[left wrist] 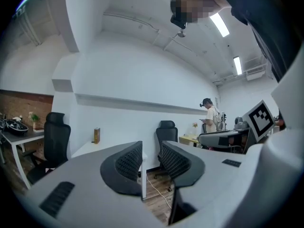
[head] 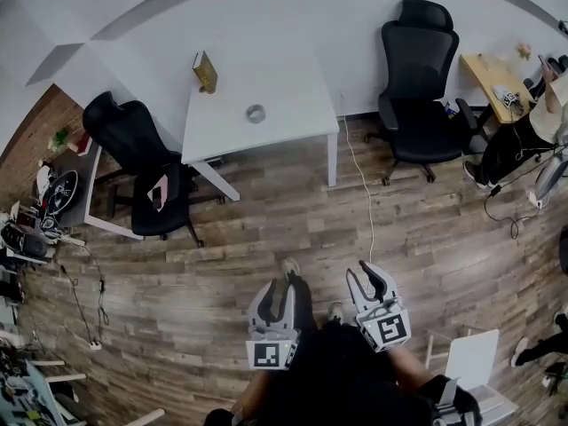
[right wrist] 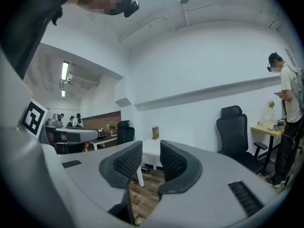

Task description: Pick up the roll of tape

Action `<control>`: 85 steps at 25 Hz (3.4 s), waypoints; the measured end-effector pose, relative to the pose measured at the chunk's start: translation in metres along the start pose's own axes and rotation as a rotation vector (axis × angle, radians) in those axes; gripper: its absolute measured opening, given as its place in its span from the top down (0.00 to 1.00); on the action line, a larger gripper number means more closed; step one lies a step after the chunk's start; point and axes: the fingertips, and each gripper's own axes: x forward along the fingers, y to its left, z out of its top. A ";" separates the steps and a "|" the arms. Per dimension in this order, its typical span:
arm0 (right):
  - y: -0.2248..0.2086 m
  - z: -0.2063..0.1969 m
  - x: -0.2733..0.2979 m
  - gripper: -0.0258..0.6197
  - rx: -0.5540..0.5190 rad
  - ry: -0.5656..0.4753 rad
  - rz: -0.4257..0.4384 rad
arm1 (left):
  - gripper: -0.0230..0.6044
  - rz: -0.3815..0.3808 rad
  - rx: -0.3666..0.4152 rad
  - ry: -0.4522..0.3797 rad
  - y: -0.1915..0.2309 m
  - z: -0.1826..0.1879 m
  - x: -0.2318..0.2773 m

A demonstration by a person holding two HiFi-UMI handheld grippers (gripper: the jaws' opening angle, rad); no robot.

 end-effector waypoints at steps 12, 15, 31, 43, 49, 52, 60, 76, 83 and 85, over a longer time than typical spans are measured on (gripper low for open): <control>-0.026 0.007 0.163 0.78 -0.047 0.070 0.000 | 0.76 -0.038 -0.063 -0.052 0.100 0.007 0.138; -0.026 0.014 0.225 0.78 -0.065 0.063 0.020 | 0.76 -0.042 -0.096 -0.068 0.146 0.023 0.179; -0.016 0.024 0.499 0.78 -0.158 0.137 0.113 | 0.76 -0.060 -0.086 -0.057 0.319 0.041 0.309; -0.066 -0.046 0.671 0.74 -0.255 0.368 0.248 | 0.76 0.049 -0.077 -0.028 0.413 0.049 0.419; -0.085 -0.123 0.739 0.73 -0.366 0.625 0.400 | 0.76 0.049 -0.011 -0.002 0.448 0.064 0.476; -0.093 -0.162 0.762 0.72 -0.395 0.742 0.464 | 0.76 0.095 -0.112 -0.026 0.459 0.072 0.499; -0.108 -0.247 0.798 0.72 -0.532 0.948 0.568 | 0.78 0.052 0.015 0.077 0.471 0.058 0.545; -0.115 -0.327 0.820 0.82 -0.889 1.088 0.629 | 0.78 0.100 -0.130 0.077 0.475 0.057 0.549; -0.109 -0.300 0.775 0.84 -0.709 1.065 0.570 | 0.78 0.078 -0.131 0.041 0.459 0.057 0.506; -0.102 -0.280 0.756 0.84 -0.634 1.016 0.524 | 0.78 0.071 -0.131 0.034 0.452 0.055 0.484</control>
